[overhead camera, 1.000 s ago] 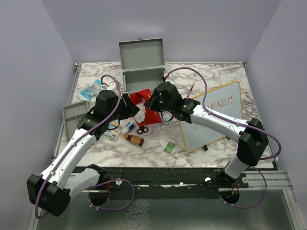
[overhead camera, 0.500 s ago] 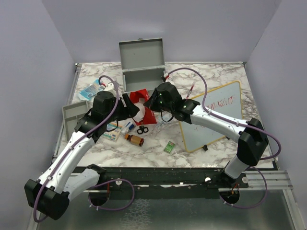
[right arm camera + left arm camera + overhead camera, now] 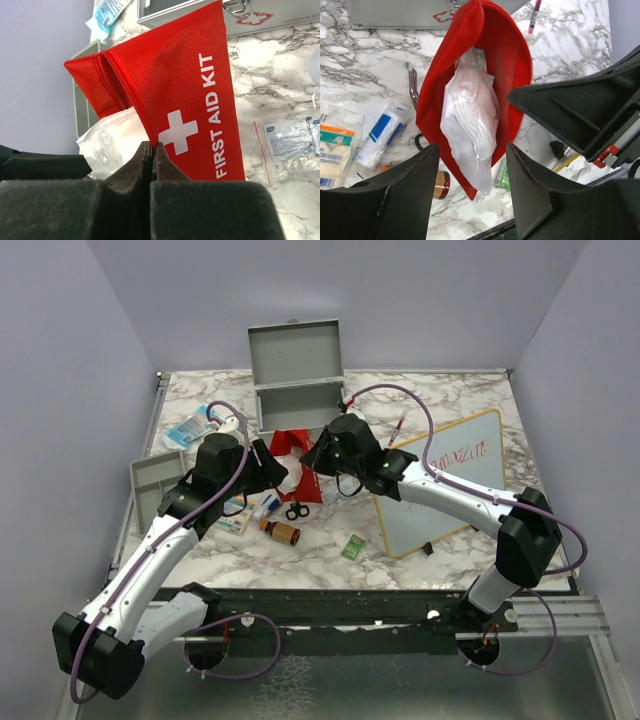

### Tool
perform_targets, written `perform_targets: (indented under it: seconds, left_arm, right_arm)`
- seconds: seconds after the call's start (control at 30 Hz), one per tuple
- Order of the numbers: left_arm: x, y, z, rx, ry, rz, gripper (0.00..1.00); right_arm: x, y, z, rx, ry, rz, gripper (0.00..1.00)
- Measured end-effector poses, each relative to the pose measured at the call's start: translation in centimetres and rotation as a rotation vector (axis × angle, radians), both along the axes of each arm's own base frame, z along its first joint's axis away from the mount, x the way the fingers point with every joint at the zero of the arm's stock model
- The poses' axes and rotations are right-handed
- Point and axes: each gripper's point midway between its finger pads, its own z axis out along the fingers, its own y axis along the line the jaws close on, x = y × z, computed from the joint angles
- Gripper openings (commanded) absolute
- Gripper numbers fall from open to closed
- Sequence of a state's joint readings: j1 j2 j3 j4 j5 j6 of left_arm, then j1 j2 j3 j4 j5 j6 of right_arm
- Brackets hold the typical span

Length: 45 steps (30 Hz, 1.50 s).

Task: Organize the medicine kit
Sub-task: Place the medical item at the medicine pouch.

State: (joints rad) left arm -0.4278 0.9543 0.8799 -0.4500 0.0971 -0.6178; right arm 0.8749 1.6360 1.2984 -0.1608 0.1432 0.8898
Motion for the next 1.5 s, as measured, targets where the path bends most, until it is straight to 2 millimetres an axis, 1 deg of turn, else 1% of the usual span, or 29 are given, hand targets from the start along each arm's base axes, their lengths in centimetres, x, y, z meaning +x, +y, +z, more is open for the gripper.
perform_targets:
  seconds: [0.2,0.4,0.43,0.57,0.6,0.93,1.1,1.2,1.33,1.37,1.43,1.5]
  left_arm:
    - [0.9,-0.4,0.1,-0.01,-0.022,0.0,0.46]
    - [1.3,-0.8,-0.2,-0.032,-0.033,0.001,0.34]
    - [1.3,-0.8,-0.4,-0.034,-0.032,-0.001,0.29]
    - [1.4,-1.1,-0.5,-0.046,-0.031,-0.005,0.03]
    - [1.4,-1.1,-0.4,-0.048,-0.035,-0.006,0.0]
    - [2.5,-1.6,1.1,-0.052,-0.107,-0.031,0.0]
    - [3.2,-1.8,0.9,-0.026,-0.136,-0.046,0.0]
    - [3.3,-1.8,-0.5,-0.016,-0.142,-0.049,0.0]
    - [2.9,-1.2,-3.7,0.027,-0.108,-0.048,0.0]
    - [2.9,-1.1,-4.1,0.037,-0.102,-0.046,0.0]
    - [3.1,-0.7,-4.5,0.063,-0.104,-0.035,0.0]
    - [3.4,-0.4,-4.4,0.082,-0.117,-0.027,0.0]
  right_arm:
    - [-0.5,0.2,-0.6,0.003,0.014,0.022,0.0]
    - [-0.8,0.3,-0.5,0.012,0.017,0.037,0.01]
    - [-0.8,0.3,-0.5,0.014,0.016,0.039,0.01]
    - [-1.0,0.4,-0.3,0.026,0.013,0.049,0.0]
    - [-1.0,0.5,-0.1,0.032,0.012,0.057,0.0]
    - [-2.0,1.3,0.2,0.049,0.016,0.133,0.0]
    - [-1.9,1.5,0.7,0.055,0.007,0.139,0.01]
    - [-1.9,1.6,0.9,0.058,0.005,0.141,0.01]
    - [-2.0,2.0,1.5,0.075,0.004,0.159,0.0]
    - [-2.0,2.1,1.7,0.08,0.002,0.163,0.01]
    - [-2.1,2.3,1.9,0.091,-0.003,0.171,0.01]
    - [-2.1,2.4,2.1,0.099,-0.006,0.178,0.0]
